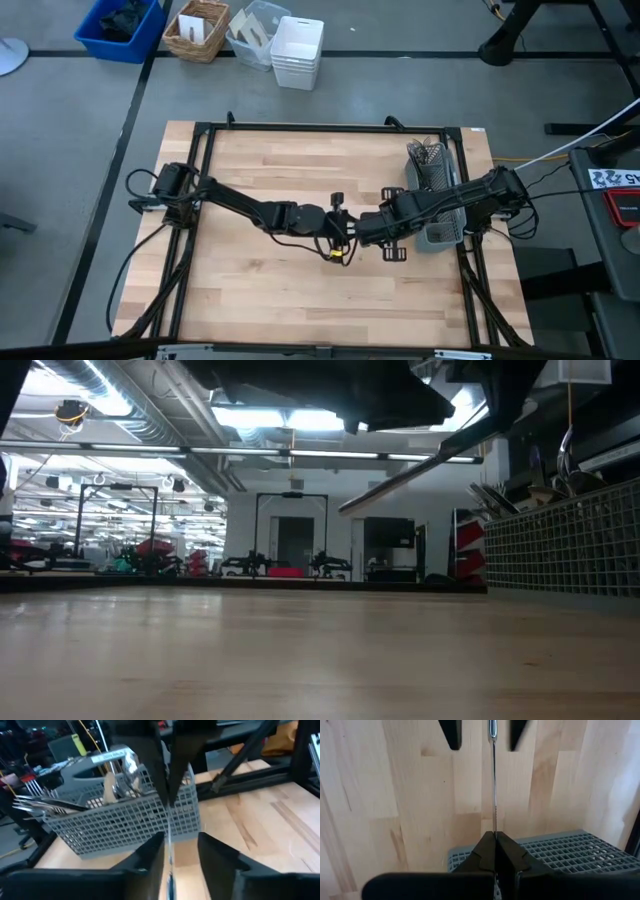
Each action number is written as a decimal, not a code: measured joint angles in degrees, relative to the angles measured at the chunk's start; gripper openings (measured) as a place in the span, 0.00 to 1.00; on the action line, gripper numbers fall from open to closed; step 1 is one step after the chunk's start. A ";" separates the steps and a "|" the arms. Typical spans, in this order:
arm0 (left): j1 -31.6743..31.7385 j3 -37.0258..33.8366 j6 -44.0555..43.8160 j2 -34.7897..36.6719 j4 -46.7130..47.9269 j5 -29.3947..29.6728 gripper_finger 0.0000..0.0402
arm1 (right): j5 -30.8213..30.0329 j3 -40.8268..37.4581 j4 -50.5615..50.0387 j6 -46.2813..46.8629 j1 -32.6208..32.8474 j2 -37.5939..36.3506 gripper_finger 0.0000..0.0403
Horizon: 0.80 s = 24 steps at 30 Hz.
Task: Sort silverware
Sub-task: Put the knife into the middle section of the utensil holder
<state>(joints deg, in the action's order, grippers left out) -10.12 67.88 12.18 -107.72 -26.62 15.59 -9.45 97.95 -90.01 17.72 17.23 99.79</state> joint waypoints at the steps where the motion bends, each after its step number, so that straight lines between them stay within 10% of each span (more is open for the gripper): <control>1: 0.12 0.00 0.05 0.00 -0.69 -0.01 0.29 | 0.01 0.00 0.06 0.00 0.00 0.00 0.01; 10: 1.88 0.02 -2.99 -1.85 -4.09 -1.60 0.39 | 0.02 -0.02 0.17 0.04 0.00 -0.02 0.01; 24: 3.01 0.10 -4.45 -5.27 -7.47 -3.04 0.26 | -0.02 -0.04 1.87 0.02 0.00 0.00 0.01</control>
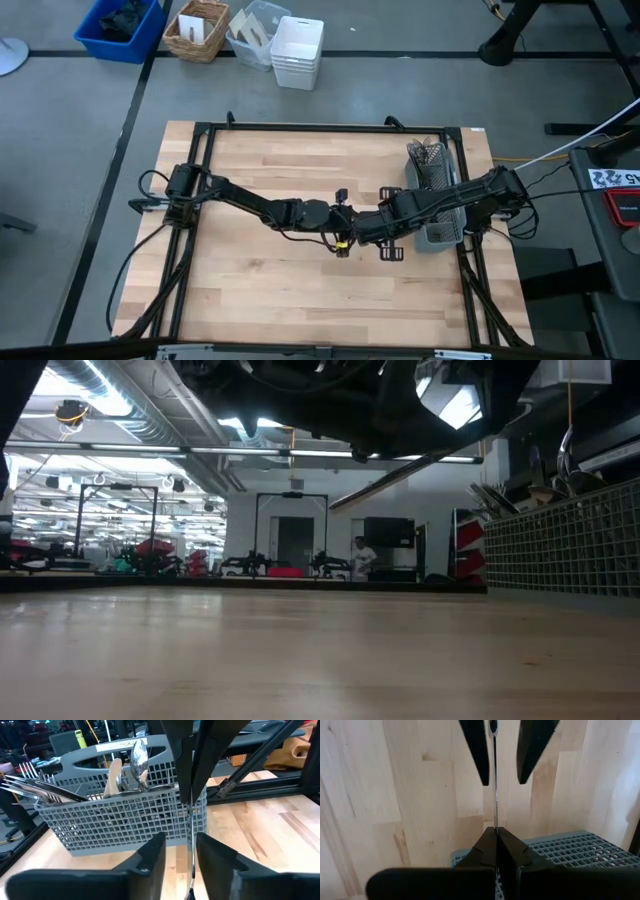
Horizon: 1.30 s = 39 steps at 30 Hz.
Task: Sort silverware
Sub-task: Put the knife into the middle section of the utensil holder
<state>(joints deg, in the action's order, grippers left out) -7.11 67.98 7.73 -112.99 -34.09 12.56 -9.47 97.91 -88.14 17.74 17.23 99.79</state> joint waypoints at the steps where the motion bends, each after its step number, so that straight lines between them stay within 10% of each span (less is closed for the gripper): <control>1: 0.04 0.00 0.01 0.00 0.02 0.01 0.24 | 0.00 0.00 -0.02 0.00 0.00 0.00 0.01; 10: 0.04 0.00 -0.28 0.00 0.66 -0.44 0.01 | -0.39 0.00 0.08 -0.07 0.00 0.02 0.01; 39: 0.37 -0.01 -6.02 -0.02 4.93 0.19 0.00 | -0.87 1.94 -1.52 5.42 0.00 0.11 0.27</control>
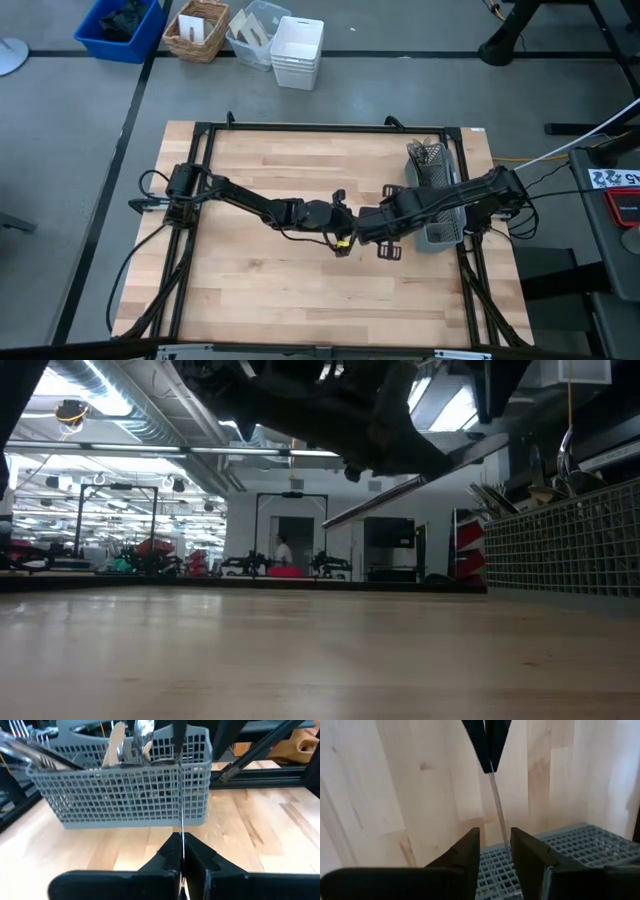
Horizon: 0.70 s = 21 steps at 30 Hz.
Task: Sort silverware
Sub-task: Put the knife into the middle section of the utensil holder
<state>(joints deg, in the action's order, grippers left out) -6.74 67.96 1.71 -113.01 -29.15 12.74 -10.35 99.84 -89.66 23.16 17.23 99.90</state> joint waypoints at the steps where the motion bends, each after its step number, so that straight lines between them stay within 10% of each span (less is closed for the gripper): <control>1: 0.02 0.00 -0.63 0.00 0.44 0.03 0.00 | -0.02 0.69 -0.14 0.00 0.00 0.00 0.27; 13: 0.64 -0.02 -1.55 4.64 7.39 0.14 0.00 | -9.17 9.53 -0.17 -4.11 3.94 -3.98 0.26; 21: 0.61 -0.04 -3.84 7.06 9.41 0.12 0.00 | -27.64 3.44 -0.35 7.49 9.68 -19.44 0.26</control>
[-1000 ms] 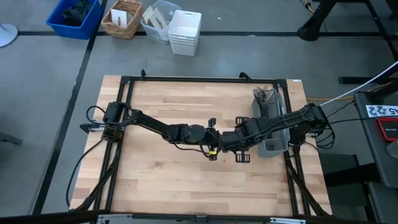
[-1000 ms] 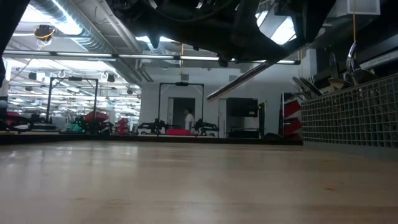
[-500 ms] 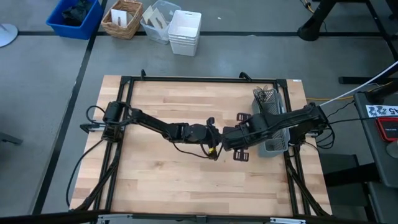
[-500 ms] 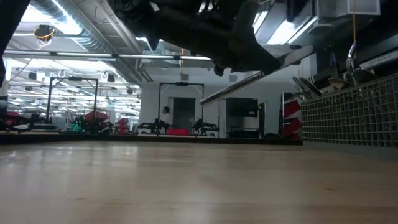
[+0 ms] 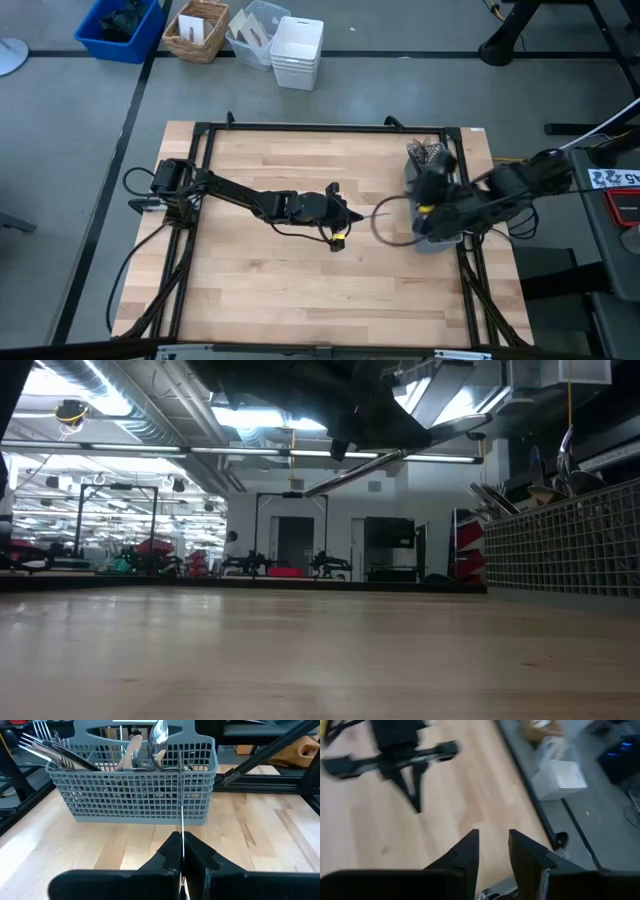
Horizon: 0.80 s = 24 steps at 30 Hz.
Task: Sort silverware
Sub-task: Put the knife into the middle section of the utensil holder
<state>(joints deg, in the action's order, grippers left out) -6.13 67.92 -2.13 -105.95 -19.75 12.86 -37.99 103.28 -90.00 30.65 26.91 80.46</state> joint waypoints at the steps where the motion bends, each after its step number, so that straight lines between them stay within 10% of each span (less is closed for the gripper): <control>1: 0.00 0.00 0.00 0.00 0.00 0.00 0.00 | -2.47 -1.75 -0.05 2.88 1.02 -1.82 0.26; 11: -1.11 -0.02 1.05 0.02 -14.26 -0.02 0.00 | -14.27 -24.53 3.88 26.27 8.71 -10.11 0.26; 24: -1.07 -0.02 0.72 0.09 -18.54 -0.02 0.00 | -28.50 -34.64 26.04 24.36 9.07 -9.52 0.26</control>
<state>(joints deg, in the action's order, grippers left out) -7.20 67.90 -1.41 -105.86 -38.29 12.84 -66.49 68.64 -63.97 55.01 35.99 70.94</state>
